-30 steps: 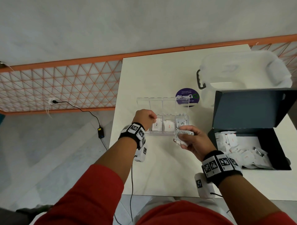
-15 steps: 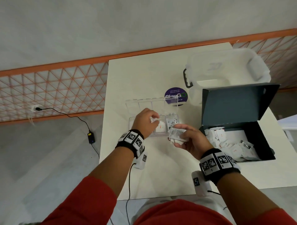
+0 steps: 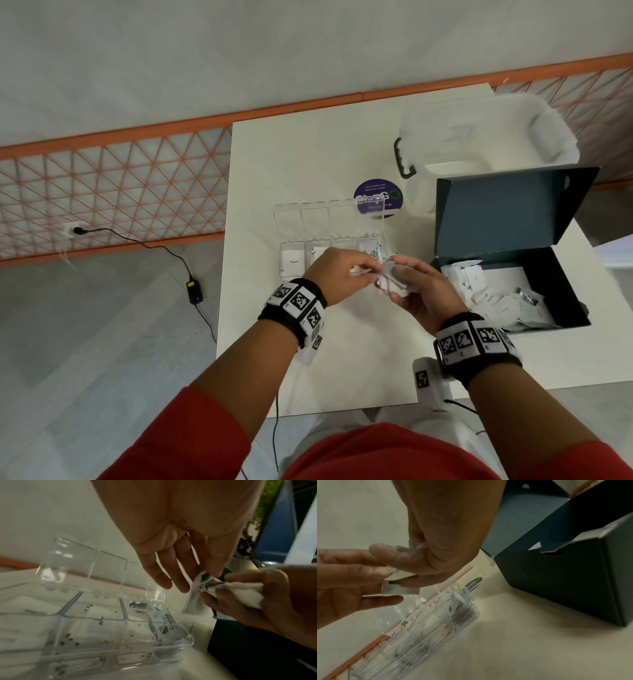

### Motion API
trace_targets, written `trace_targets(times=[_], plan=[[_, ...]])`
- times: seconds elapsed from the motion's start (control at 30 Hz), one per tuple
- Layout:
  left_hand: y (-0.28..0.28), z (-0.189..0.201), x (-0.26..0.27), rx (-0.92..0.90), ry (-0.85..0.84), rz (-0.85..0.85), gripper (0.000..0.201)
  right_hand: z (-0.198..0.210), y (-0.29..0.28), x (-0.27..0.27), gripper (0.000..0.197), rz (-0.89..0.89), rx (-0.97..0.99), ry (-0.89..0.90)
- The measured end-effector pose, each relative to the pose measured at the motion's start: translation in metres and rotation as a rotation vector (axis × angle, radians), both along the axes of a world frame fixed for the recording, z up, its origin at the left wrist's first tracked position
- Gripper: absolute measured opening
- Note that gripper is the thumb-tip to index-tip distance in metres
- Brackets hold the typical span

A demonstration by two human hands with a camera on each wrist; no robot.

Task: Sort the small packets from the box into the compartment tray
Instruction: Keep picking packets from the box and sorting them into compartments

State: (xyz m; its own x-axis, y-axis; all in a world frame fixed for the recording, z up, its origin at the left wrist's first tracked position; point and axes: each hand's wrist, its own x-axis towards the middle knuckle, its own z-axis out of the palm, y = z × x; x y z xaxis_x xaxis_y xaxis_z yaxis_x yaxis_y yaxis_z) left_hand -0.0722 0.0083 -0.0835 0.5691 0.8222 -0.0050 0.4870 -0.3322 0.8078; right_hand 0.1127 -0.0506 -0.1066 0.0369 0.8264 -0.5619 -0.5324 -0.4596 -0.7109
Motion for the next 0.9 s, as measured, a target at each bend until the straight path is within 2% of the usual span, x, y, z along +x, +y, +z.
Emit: trace_targets(times=[0.17, 0.3, 0.37, 0.5, 0.67, 0.83, 0.9], plan=[[0.011, -0.004, 0.007, -0.100, -0.049, 0.268, 0.017, 0.002, 0.006, 0.009, 0.017, 0.035, -0.024, -0.002], [0.020, -0.013, 0.015, -0.131, -0.027, 0.426, 0.013, 0.003, 0.012, 0.015, 0.018, 0.081, -0.032, 0.011], [0.023, -0.016, 0.018, -0.160, -0.024, 0.484, 0.018, 0.003, 0.014, 0.020, 0.018, 0.107, -0.033, 0.011], [0.024, -0.017, 0.024, -0.210, -0.042, 0.465, 0.042, 0.001, 0.016, 0.029, 0.019, 0.124, -0.047, 0.012], [0.031, -0.027, 0.035, -0.224, 0.132, 0.446, 0.021, -0.001, 0.019, 0.041, 0.018, 0.145, -0.062, 0.013], [0.035, -0.033, 0.054, -0.181, 0.244, 0.388, 0.023, -0.002, 0.021, 0.052, 0.017, 0.151, -0.061, 0.022], [0.036, -0.037, 0.059, -0.081, 0.402, 0.326, 0.025, -0.002, 0.022, 0.055, 0.017, 0.159, -0.056, 0.020]])
